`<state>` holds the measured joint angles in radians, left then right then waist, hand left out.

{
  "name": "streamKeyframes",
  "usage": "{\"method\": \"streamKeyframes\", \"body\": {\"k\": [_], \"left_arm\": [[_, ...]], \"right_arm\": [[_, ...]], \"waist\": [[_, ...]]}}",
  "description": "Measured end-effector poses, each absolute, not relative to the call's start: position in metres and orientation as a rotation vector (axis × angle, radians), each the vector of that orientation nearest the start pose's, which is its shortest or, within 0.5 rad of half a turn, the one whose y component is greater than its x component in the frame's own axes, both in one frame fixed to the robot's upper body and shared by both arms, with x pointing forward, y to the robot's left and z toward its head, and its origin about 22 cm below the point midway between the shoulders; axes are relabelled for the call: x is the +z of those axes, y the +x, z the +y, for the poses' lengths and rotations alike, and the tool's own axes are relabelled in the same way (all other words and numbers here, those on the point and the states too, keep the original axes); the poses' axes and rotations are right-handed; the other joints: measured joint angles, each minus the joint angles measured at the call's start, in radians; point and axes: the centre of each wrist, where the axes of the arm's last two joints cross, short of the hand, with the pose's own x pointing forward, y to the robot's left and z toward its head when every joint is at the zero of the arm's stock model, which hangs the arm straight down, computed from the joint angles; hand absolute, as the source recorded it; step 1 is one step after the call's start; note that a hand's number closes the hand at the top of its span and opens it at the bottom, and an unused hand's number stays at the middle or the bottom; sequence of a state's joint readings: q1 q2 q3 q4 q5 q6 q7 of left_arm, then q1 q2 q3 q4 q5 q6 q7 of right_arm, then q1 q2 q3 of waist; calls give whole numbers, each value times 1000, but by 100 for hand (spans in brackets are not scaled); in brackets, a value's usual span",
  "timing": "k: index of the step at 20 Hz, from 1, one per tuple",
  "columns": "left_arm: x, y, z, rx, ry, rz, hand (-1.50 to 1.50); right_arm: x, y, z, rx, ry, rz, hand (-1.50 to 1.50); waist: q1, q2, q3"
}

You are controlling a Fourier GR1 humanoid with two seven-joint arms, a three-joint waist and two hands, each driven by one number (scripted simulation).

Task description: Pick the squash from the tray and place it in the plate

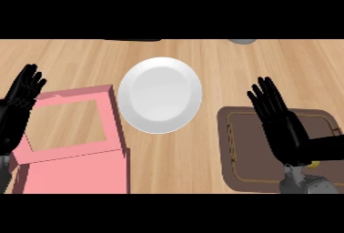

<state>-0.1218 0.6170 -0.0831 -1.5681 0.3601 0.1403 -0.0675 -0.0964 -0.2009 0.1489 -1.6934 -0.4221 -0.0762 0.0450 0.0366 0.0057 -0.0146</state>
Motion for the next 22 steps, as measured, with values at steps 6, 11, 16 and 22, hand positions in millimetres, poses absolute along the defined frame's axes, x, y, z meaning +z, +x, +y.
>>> {"method": "streamKeyframes", "body": {"k": [6, 11, 16, 22], "left_arm": [[94, 275, 329, -200, 214, -1761, 0], [95, 284, 314, -200, 186, -1748, 0], [98, 288, 302, -216, 164, -1757, 0], [102, 294, 294, -225, 148, -1751, 0]], "right_arm": [[100, 258, -208, 118, 829, -1867, 150], [98, 249, -261, 461, 563, -1971, -150], [33, 223, -287, 194, 736, -1927, -150], [8, 219, -346, -24, 749, -1968, -150]], "waist": [[-32, -9, 17], [-72, -11, 15], [-60, -5, 18], [-45, -4, 17]]}}
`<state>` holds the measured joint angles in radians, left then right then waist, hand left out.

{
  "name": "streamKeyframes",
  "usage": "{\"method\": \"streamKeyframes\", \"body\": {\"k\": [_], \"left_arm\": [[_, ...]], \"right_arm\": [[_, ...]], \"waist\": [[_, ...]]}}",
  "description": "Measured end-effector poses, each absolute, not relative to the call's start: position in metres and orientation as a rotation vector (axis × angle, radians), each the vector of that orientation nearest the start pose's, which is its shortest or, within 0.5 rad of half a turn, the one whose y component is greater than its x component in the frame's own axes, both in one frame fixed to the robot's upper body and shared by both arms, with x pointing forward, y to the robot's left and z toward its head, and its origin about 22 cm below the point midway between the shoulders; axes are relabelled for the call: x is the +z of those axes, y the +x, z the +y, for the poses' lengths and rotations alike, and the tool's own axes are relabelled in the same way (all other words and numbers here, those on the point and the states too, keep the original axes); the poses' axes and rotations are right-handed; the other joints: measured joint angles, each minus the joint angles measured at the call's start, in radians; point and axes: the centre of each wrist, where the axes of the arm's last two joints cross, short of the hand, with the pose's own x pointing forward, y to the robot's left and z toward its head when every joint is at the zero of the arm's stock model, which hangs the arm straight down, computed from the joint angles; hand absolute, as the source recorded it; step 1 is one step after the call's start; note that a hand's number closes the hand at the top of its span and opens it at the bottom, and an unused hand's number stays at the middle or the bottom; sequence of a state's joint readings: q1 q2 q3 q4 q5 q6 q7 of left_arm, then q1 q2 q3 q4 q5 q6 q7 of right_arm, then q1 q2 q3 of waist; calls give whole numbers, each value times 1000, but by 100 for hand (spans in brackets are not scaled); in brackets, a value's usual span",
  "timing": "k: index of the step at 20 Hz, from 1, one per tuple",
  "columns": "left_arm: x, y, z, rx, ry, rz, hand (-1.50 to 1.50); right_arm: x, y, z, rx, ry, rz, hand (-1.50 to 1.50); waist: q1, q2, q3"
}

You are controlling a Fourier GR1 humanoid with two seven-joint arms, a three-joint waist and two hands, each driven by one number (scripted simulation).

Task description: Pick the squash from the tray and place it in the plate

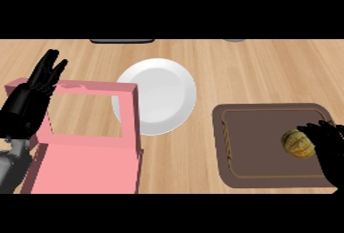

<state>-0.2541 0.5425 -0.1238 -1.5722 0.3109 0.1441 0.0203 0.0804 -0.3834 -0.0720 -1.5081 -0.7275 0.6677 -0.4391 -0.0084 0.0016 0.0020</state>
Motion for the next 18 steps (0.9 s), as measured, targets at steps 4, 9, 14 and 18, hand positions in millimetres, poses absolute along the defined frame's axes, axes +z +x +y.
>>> {"method": "streamKeyframes", "body": {"k": [4, 9, 14, 18], "left_arm": [[101, 298, 284, -225, 142, -1749, 0], [101, 298, 283, -234, 140, -1752, 0], [107, 301, 282, -241, 134, -1758, 0], [107, 302, 280, -246, 124, -1758, 0]], "right_arm": [[26, 225, -399, 11, 611, -1989, -150], [78, 229, -453, 277, 383, -1910, -150], [127, 237, -475, 592, 191, -1745, -150], [143, 245, -469, 809, 107, -1609, -150]], "waist": [[5, 0, 0], [11, 1, 0], [21, 3, 1], [28, 5, 1]]}}
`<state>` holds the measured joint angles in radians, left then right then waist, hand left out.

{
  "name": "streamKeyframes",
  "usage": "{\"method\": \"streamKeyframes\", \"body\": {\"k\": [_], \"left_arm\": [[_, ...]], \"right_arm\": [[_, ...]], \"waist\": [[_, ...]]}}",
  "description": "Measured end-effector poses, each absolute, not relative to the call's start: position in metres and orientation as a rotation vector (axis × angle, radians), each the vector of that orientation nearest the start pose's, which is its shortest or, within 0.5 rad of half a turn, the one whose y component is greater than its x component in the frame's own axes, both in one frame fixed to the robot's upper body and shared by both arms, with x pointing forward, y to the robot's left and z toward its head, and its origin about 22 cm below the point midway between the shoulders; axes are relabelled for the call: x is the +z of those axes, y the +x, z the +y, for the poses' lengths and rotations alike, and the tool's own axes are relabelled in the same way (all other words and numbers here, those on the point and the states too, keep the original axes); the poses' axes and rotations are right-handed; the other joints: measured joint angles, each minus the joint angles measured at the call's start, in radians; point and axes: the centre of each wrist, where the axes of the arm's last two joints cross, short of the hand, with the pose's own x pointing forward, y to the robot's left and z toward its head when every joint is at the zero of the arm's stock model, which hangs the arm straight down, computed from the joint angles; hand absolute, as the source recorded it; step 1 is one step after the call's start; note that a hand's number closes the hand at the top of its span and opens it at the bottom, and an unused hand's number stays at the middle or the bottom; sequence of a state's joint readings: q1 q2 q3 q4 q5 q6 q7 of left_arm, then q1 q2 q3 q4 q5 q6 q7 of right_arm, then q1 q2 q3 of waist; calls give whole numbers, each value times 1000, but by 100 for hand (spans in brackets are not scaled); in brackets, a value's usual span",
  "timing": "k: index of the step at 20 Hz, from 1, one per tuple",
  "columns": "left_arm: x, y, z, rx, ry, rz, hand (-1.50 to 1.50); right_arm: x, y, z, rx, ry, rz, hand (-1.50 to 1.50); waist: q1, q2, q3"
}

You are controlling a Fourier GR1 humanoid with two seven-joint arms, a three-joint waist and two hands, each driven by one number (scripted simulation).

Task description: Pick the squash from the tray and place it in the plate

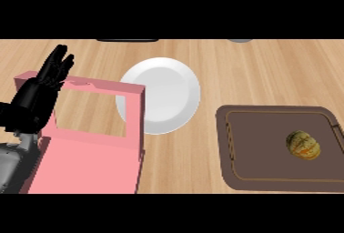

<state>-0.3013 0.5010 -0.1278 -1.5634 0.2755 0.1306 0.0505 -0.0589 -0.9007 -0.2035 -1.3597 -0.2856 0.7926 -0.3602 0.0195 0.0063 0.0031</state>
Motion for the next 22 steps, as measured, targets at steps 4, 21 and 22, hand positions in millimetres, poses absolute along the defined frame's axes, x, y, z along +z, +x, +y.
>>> {"method": "streamKeyframes", "body": {"k": [4, 21, 22], "left_arm": [[105, 299, 280, -245, 123, -1753, 0], [112, 298, 281, -240, 131, -1752, 0], [112, 301, 282, -238, 134, -1751, 0]], "right_arm": [[137, 247, -462, 949, 58, -1509, -150], [51, 277, -443, 1173, -93, -1339, -150], [47, 276, -442, 1178, -87, -1333, -150]], "waist": [[0, -2, 0], [-5, -3, -2], [-8, -3, -2]]}}
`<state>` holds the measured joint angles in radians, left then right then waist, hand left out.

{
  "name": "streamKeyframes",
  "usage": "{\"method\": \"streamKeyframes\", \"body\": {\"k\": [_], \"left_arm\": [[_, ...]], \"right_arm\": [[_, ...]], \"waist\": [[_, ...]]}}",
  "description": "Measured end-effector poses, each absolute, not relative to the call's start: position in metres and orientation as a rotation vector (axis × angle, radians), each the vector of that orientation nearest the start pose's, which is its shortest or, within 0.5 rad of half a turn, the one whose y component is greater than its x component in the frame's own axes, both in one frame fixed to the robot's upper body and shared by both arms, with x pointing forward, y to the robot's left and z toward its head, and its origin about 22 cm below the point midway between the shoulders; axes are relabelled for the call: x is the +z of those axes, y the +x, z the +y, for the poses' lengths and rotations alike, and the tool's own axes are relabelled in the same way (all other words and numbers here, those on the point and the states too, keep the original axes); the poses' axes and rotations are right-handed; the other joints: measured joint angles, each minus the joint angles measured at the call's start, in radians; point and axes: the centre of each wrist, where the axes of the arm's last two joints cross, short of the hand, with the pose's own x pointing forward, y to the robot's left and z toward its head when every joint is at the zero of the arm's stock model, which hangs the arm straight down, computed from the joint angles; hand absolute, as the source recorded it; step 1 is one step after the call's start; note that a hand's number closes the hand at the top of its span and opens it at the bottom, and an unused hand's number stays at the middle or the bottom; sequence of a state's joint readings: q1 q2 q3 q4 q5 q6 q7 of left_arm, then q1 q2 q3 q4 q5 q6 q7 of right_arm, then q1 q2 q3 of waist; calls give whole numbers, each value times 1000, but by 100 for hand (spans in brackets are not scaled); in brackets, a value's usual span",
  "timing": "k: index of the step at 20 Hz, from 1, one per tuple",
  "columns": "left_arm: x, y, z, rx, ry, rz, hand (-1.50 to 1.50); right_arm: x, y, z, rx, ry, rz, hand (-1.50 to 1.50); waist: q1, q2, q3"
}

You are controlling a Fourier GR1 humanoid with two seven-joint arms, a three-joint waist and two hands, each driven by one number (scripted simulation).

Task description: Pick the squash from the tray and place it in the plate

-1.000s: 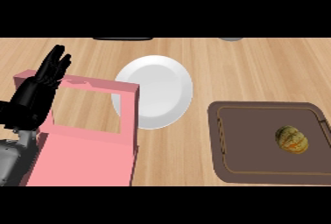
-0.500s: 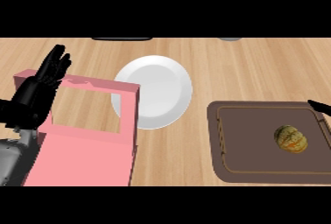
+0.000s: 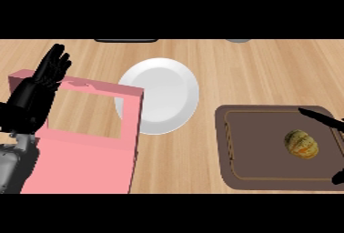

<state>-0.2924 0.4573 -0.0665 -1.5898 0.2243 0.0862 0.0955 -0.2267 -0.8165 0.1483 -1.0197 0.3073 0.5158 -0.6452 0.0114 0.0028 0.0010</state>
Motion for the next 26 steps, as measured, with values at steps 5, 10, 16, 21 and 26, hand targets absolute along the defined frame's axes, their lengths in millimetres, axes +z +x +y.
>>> {"method": "streamKeyframes", "body": {"k": [5, 10, 16, 21, 26], "left_arm": [[106, 298, 285, -236, 134, -1751, 0], [100, 297, 281, -234, 133, -1753, 0], [106, 298, 281, -231, 139, -1756, 0], [106, 298, 281, -230, 135, -1752, 0], [102, 301, 283, -224, 139, -1746, 0]], "right_arm": [[18, 280, -431, 1211, -61, -1310, -150], [1, 283, -423, 1247, -37, -1285, -150], [-13, 290, -415, 1279, -48, -1254, -150], [-21, 295, -407, 1202, -63, -1376, 150], [-29, 299, -398, 1086, -161, -1471, 150]], "waist": [[0, 0, 0], [-2, 0, 0], [-4, -2, -2], [-7, -4, -4], [-15, -5, -3]]}}
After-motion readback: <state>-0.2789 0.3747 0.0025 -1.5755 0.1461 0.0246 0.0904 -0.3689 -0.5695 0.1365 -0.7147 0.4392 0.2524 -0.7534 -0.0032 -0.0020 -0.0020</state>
